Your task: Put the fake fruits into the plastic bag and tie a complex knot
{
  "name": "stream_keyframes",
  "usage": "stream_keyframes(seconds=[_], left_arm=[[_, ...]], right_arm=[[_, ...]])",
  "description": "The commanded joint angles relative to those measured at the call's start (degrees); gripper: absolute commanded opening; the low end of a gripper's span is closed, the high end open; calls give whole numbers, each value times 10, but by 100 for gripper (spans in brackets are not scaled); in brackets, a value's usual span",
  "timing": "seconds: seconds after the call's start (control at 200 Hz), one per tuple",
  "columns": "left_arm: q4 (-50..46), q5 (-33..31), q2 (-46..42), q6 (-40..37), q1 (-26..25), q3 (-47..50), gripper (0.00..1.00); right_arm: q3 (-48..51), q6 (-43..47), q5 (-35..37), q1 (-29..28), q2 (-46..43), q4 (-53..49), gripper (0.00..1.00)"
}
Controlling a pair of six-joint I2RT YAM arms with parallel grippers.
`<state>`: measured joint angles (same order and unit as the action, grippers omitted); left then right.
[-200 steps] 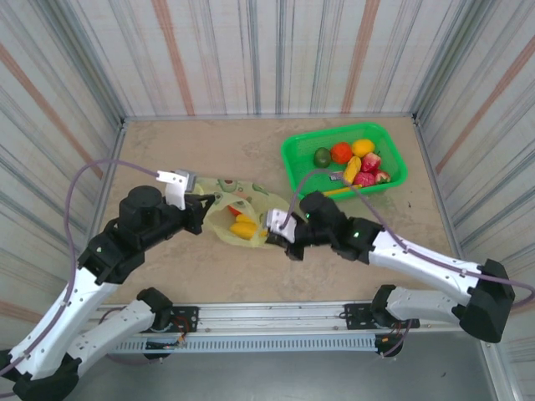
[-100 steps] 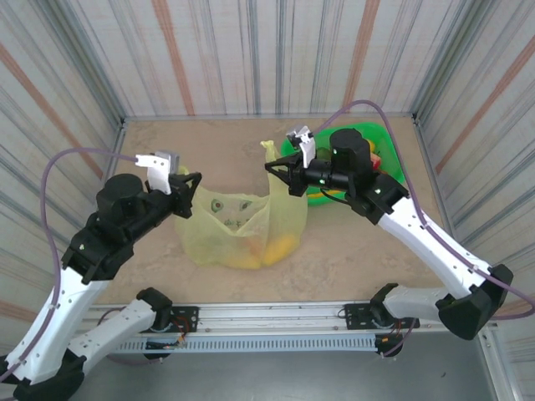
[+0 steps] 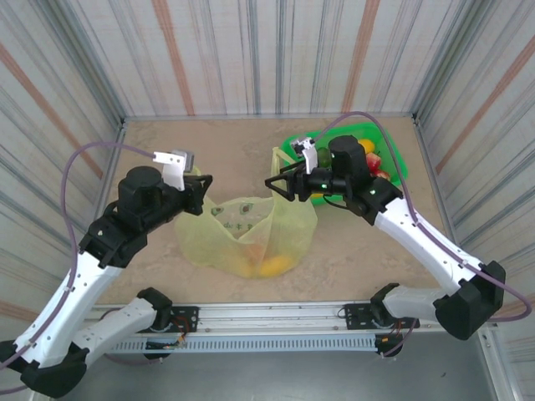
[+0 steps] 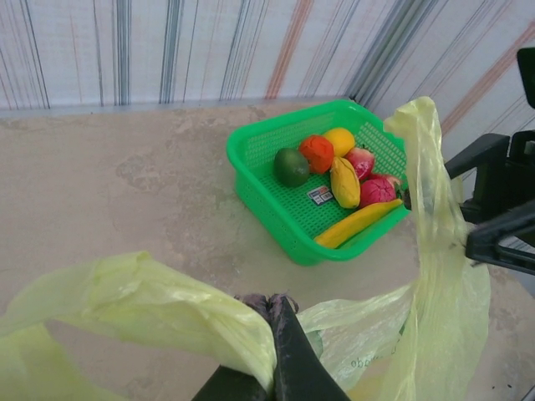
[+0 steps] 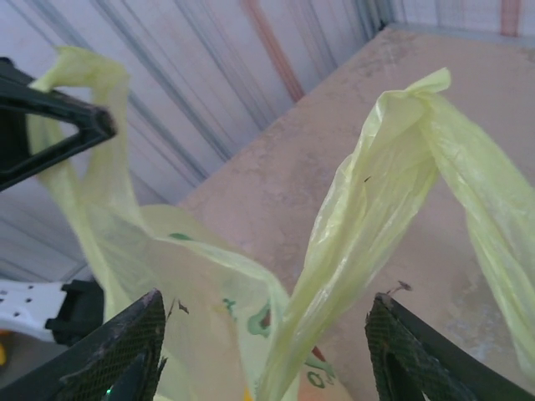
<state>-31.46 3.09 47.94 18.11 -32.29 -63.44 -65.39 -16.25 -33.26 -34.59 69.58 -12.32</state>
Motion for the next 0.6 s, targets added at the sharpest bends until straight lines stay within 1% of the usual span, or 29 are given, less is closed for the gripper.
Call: stream_keyframes(seconds=[0.0, 0.065, 0.105, 0.15, 0.23, 0.296, 0.346, 0.421, 0.501, 0.591], left_arm=[[-5, -45, 10, 20, 12, -8, 0], [-28, -99, 21, 45, 27, -17, 0], [-42, -120, 27, 63, 41, -23, 0], [-56, -129, 37, 84, 61, -30, 0], [-77, -143, 51, 117, 90, -38, 0], [-99, -169, 60, 146, 104, -45, 0], [-114, -193, 62, 169, 115, -51, 0], [-149, -241, 63, 212, 129, -65, 0], [-174, -286, 61, 232, 140, -79, 0], [-194, -323, 61, 243, 142, -92, 0]], right_arm=[[-14, -14, -50, 17, -29, 12, 70], [-8, -29, -43, 35, -38, 20, 71], [-6, -43, -33, 49, -41, 26, 72], [-9, -54, -34, 66, -38, 25, 71], [-31, -69, -71, 92, -20, 14, 70], [-55, -74, -89, 98, -1, 3, 70], [-78, -74, -86, 100, 14, -11, 70], [-118, -71, -59, 103, 41, -50, 69], [-155, -87, -26, 123, 74, -87, 68], [-173, -112, 47, 158, 108, -114, 67]])
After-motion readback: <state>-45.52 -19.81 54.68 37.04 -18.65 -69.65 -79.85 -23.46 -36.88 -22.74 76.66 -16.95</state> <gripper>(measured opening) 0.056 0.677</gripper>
